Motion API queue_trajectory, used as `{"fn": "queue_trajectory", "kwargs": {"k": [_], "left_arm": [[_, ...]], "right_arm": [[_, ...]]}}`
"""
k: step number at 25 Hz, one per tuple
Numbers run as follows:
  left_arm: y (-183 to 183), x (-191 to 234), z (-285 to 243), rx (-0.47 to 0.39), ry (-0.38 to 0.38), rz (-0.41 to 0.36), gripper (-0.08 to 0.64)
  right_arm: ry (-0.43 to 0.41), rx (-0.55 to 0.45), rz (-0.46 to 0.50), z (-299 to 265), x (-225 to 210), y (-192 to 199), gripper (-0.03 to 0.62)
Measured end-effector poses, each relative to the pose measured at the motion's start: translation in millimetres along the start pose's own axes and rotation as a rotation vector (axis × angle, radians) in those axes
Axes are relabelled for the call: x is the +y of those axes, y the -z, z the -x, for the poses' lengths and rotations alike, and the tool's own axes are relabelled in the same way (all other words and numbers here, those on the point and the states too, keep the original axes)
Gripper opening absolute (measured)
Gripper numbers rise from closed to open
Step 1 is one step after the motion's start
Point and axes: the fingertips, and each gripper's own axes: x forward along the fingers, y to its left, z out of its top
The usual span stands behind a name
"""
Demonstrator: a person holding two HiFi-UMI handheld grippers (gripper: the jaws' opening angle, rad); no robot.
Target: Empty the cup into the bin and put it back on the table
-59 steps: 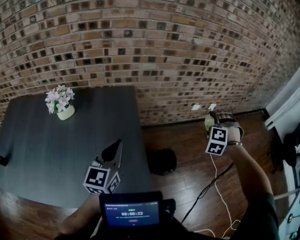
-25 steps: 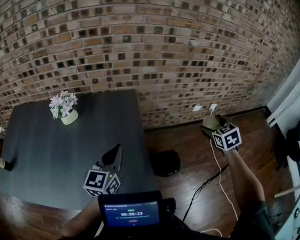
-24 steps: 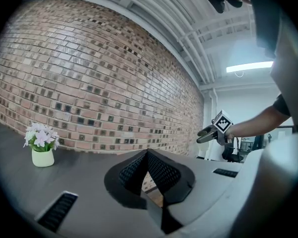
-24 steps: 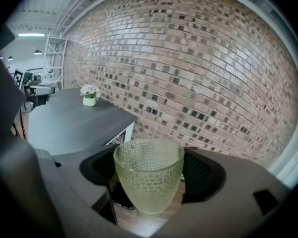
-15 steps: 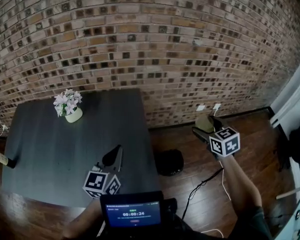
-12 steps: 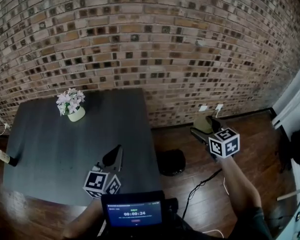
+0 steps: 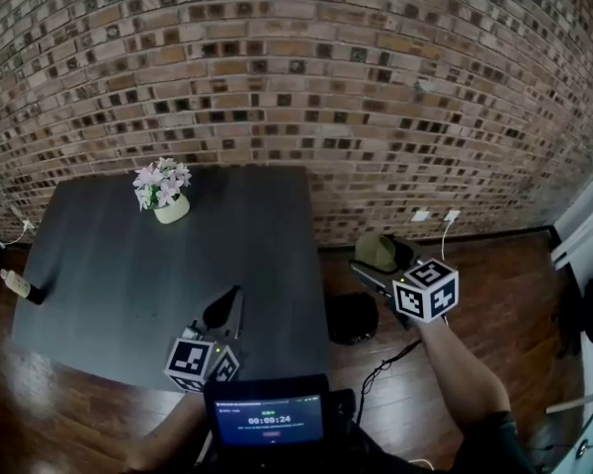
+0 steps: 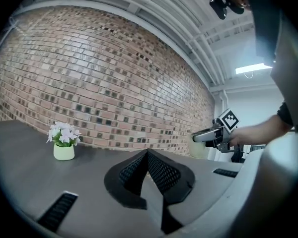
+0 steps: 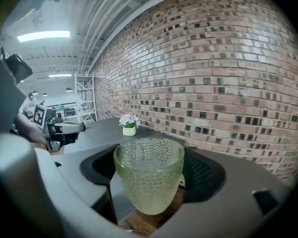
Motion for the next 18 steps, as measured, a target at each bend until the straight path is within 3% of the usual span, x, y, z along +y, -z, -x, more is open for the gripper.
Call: {"fn": "queue_trajectory", "kwargs": {"k": [9, 18], "left_arm": [[6, 28, 30, 0.016, -0.095, -0.001, -0.008], [12, 45, 50, 0.032, -0.159, 0.0, -0.008]], "right_arm": [[-0.16, 0.008, -0.028, -50, 63, 9, 0.394], [-0.268, 0.028, -0.002, -83, 107, 7, 0.394]]}}
